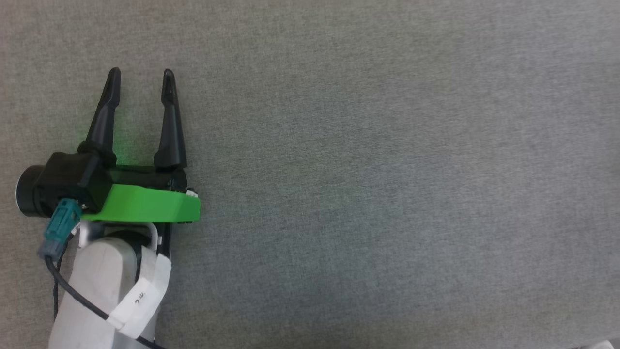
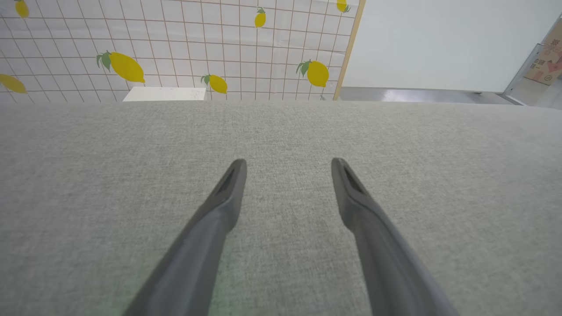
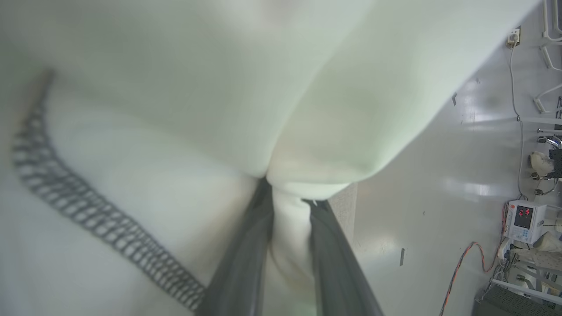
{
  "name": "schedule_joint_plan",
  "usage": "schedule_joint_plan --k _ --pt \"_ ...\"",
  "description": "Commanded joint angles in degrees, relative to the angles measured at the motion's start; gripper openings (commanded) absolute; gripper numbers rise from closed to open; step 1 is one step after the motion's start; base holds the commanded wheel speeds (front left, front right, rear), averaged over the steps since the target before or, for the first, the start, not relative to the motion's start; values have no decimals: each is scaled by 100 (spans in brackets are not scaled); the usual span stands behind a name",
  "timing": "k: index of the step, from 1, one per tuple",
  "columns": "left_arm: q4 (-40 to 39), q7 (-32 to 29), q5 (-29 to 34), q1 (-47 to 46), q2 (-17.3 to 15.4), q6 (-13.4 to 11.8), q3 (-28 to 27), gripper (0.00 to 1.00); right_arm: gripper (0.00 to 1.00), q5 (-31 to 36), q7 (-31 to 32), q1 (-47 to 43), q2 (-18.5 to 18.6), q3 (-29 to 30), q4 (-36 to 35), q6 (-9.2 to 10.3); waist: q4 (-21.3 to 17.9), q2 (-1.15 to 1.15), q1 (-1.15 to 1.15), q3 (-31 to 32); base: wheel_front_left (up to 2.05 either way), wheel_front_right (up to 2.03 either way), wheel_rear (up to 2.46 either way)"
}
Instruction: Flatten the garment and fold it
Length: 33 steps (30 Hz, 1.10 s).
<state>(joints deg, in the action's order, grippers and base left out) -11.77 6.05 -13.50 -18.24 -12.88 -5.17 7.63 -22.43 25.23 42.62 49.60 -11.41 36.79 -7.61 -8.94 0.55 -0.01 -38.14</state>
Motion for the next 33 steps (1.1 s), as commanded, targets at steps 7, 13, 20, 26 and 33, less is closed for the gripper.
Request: schedule_joint_plan --k 7,13,20,26,33 --pt "9 43 -17 49 -28 -60 -9 100 100 76 -603 379 41 -132 506 12 148 -53 1 0 0 0 0" --pt "357 237 -154 102 64 -4 41 100 100 -182 -759 527 316 -272 708 12 162 -53 1 643 0 0 0" --pt "847 456 -364 236 153 60 23 100 100 -649 -1225 819 436 -227 321 12 217 -53 1 1638 0 0 0" --pt "1147 583 -514 435 172 57 -78 100 100 -869 -1676 1085 -83 -176 -282 12 298 -53 1 2451 0 0 0" --pt "1275 659 -708 808 193 -89 -328 100 100 -721 -2531 839 -1716 488 -829 12 423 -53 1 3267 0 0 0"
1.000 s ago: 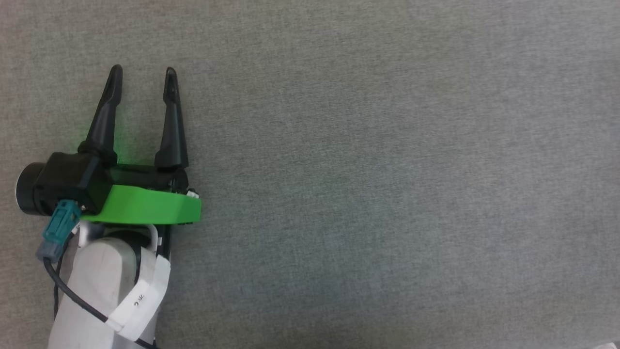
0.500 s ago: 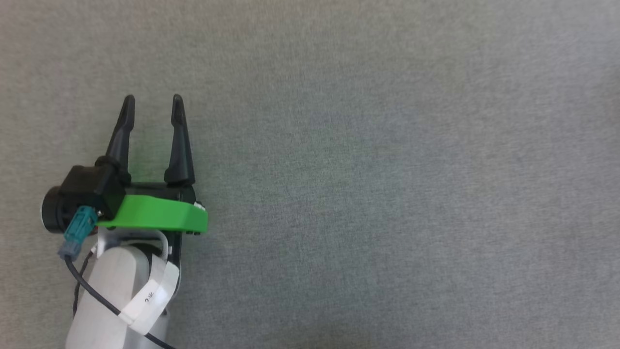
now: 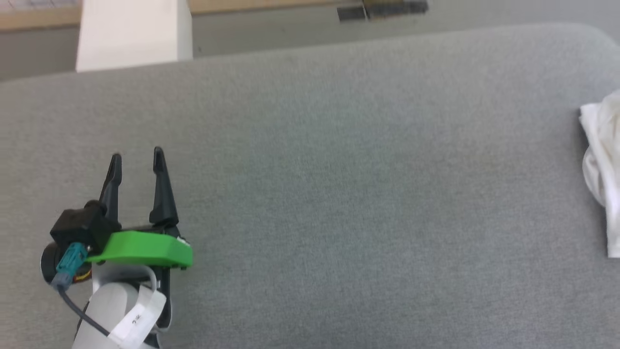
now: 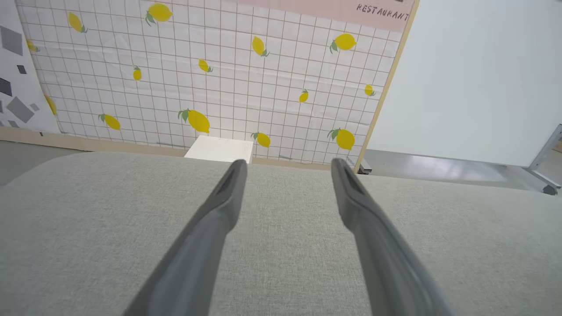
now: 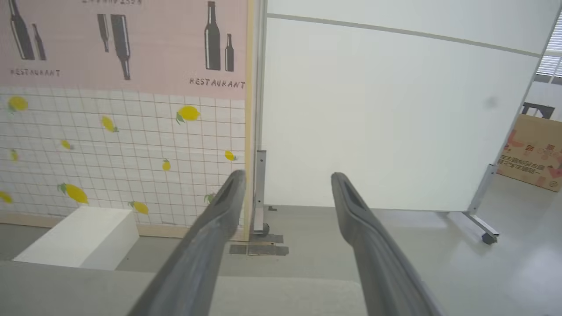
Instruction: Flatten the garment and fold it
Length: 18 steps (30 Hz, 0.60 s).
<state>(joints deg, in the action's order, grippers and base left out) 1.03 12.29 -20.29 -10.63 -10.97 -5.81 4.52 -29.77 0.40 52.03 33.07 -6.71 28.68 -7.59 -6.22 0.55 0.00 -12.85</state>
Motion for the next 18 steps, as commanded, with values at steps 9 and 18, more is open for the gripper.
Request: schedule_joint_plan --k 9,18 --pt "58 -46 -135 369 3 -137 -91 100 100 989 -876 -1702 -2089 1000 -1378 10 412 -53 0 1335 0 0 0" --pt "236 -153 67 452 -8 -266 112 100 100 1750 -1150 -3587 -2997 1393 -2586 10 519 -53 0 1478 0 0 0"
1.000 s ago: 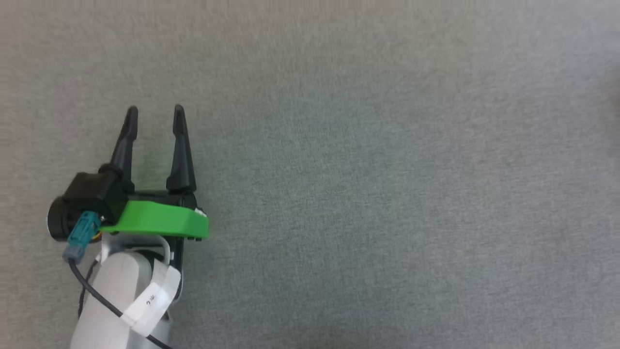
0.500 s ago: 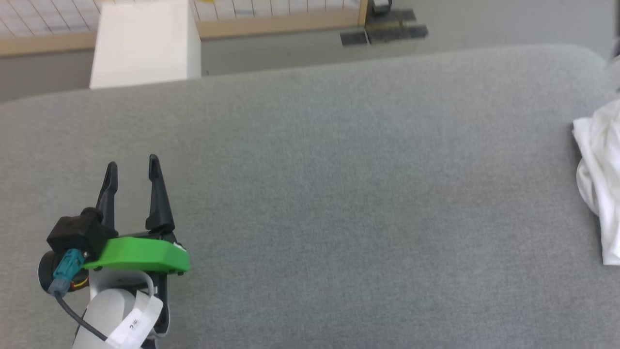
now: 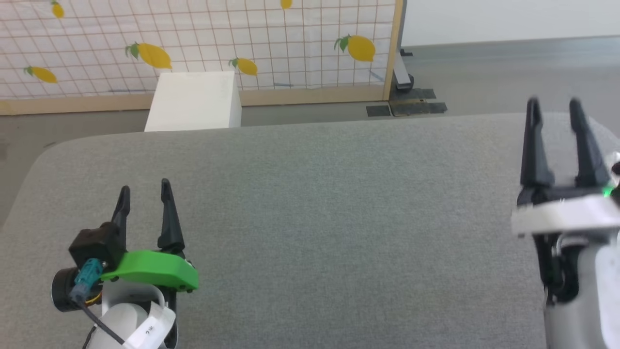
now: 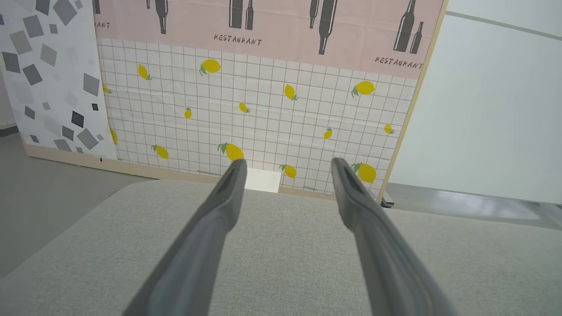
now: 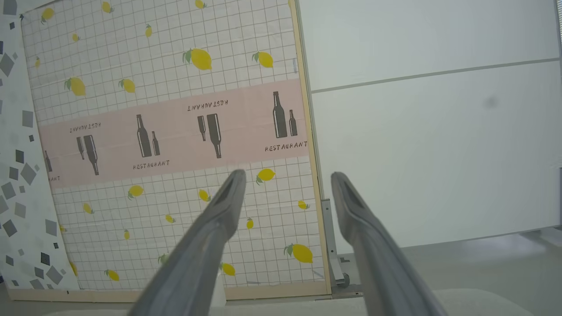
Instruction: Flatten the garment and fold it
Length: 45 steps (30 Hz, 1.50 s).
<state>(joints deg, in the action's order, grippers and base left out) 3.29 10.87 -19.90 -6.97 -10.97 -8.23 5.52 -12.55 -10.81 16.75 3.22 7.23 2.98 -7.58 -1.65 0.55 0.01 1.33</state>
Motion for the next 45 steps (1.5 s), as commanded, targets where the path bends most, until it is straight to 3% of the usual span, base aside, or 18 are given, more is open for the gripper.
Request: schedule_joint_plan --k 1,16,28,45 --pt "36 -30 61 93 -19 -35 42 100 100 61 -12 -241 -23 -33 -51 9 62 -53 -1 60 0 0 0" --pt "597 -250 88 203 -90 60 318 100 100 300 -204 -1398 -34 -467 412 9 110 -53 -1 -1 0 0 0" --pt "757 -253 10 243 -122 186 446 100 100 228 -173 -1576 -34 -592 699 9 149 -53 -1 16 0 0 0" --pt "649 -97 -145 292 -121 131 384 100 100 83 -142 -1553 -34 -577 711 9 171 -53 -1 20 0 0 0"
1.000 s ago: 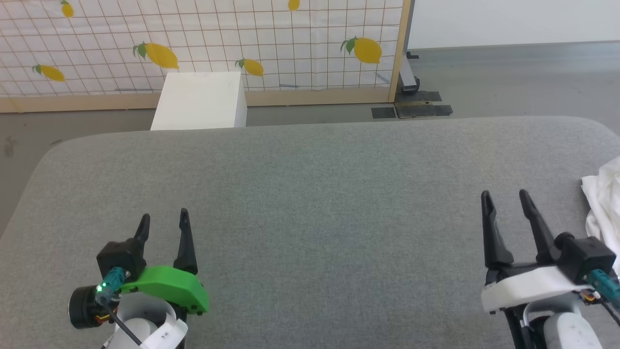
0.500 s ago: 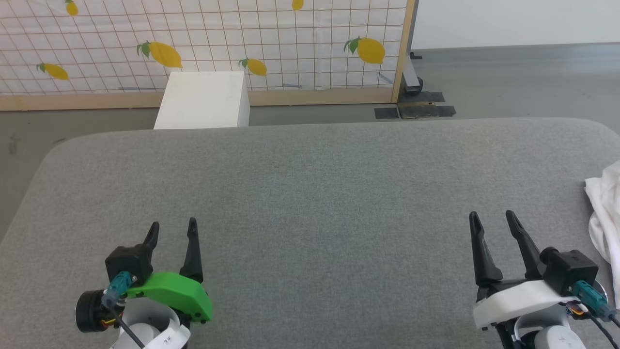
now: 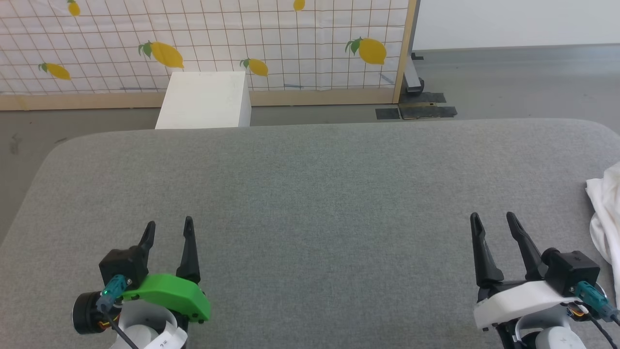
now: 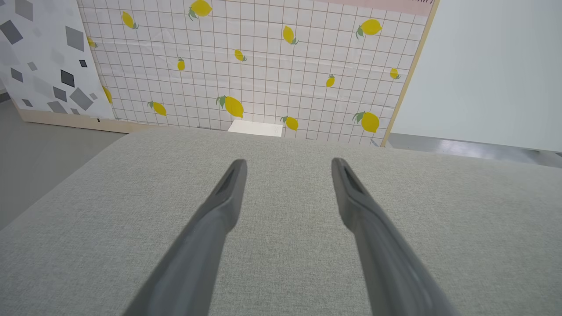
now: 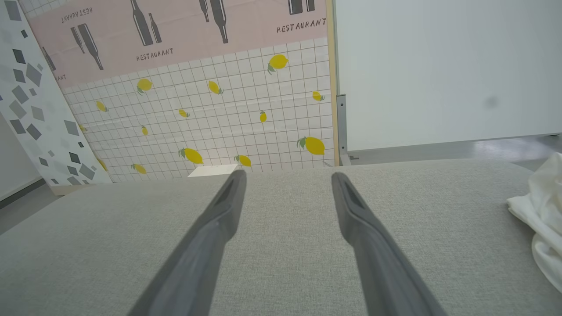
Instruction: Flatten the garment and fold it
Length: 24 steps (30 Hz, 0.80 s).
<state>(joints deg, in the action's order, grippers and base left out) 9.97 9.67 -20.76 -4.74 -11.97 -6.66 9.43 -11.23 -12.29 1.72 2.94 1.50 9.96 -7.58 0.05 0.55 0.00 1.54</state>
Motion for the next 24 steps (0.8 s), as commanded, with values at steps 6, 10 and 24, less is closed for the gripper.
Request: schedule_joint_plan --k 6,10,24 --pt "8 -1 8 -2 0 1 26 0 0 -24 0 1 1 5 18 0 4 0 0 8 0 0 0" --pt "-8 -17 41 6 15 12 14 0 0 -6 20 -2 1 4 1 0 3 -1 0 6 0 0 0" --pt "-120 -125 272 59 116 86 -95 0 0 123 157 -21 0 -13 -112 1 3 -7 0 -12 0 0 0"
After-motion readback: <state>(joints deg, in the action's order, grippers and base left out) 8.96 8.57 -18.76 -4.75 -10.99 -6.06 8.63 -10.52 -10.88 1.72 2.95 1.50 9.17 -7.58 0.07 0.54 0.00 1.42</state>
